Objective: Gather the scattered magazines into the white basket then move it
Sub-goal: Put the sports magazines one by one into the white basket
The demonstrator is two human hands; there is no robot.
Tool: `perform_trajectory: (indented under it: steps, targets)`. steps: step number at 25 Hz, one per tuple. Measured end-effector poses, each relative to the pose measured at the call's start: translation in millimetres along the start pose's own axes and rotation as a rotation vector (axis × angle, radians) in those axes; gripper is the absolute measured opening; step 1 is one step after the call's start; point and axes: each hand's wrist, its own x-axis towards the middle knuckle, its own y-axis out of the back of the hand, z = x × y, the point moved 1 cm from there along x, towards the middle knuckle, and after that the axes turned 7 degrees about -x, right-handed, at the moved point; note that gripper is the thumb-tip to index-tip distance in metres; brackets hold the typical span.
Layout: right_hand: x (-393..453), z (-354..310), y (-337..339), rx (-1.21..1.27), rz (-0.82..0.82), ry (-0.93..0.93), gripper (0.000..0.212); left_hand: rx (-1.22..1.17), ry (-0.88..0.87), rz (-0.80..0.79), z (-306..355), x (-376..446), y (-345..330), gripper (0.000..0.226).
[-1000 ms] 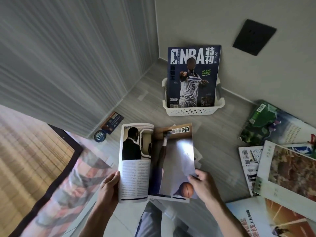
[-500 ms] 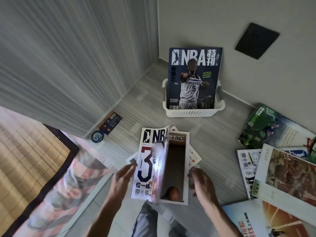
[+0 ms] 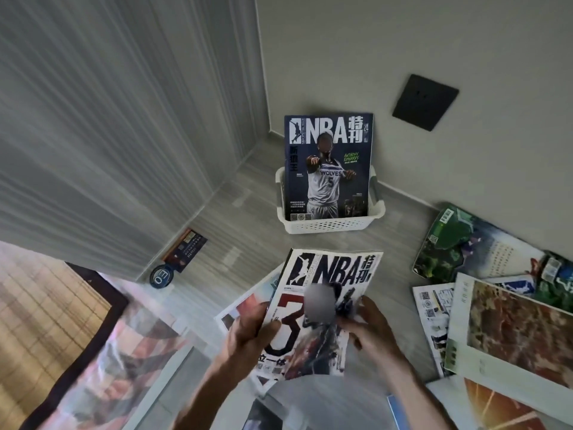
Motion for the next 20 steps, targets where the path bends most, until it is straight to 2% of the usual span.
perform_trajectory:
  steps: [2, 4, 5, 7, 9, 12, 13, 15, 17, 20]
  targets:
    - [6, -30, 27, 0.084, -0.051, 0.149, 0.037, -0.056, -0.097, -0.065, 14, 9, 7, 0.028]
    - [4, -49, 40, 0.145, 0.004, 0.317, 0.018, -0.026, -0.174, 0.028, 19, 24, 13, 0.03]
    - [1, -55, 38, 0.108, 0.049, 0.37, 0.015, 0.073, -0.222, 0.122, 15, 30, 13, 0.025]
    - [-4, -53, 22, -0.062, 0.122, 0.389, 0.02, 0.295, -0.207, 0.346, 4, 37, 9, 0.017]
    - [-8, -56, 8, -0.103, 0.172, 0.353, 0.023, 0.317, -0.174, 0.428, 1, 40, 2, 0.019]
    - [5, -101, 24, 0.002, 0.254, 0.437, 0.022, 0.354, -0.341, 0.371, 50, 69, 3, 0.047]
    - [15, -125, 35, 0.028, 0.272, 0.494, 0.021, 0.346, -0.37, 0.382, 77, 89, 4, 0.047]
    - [41, -182, 58, 0.029, 0.328, 0.584, 0.015, 0.245, -0.417, 0.393, 130, 139, 4, 0.036]
    - [79, -232, 73, 0.031, 0.365, 0.58, 0.011, 0.243, -0.434, 0.413, 167, 191, 0, 0.027]
    - [136, -245, 75, -0.061, 0.411, 0.458, 0.007, 0.353, -0.255, 0.44, 163, 242, -2, 0.017]
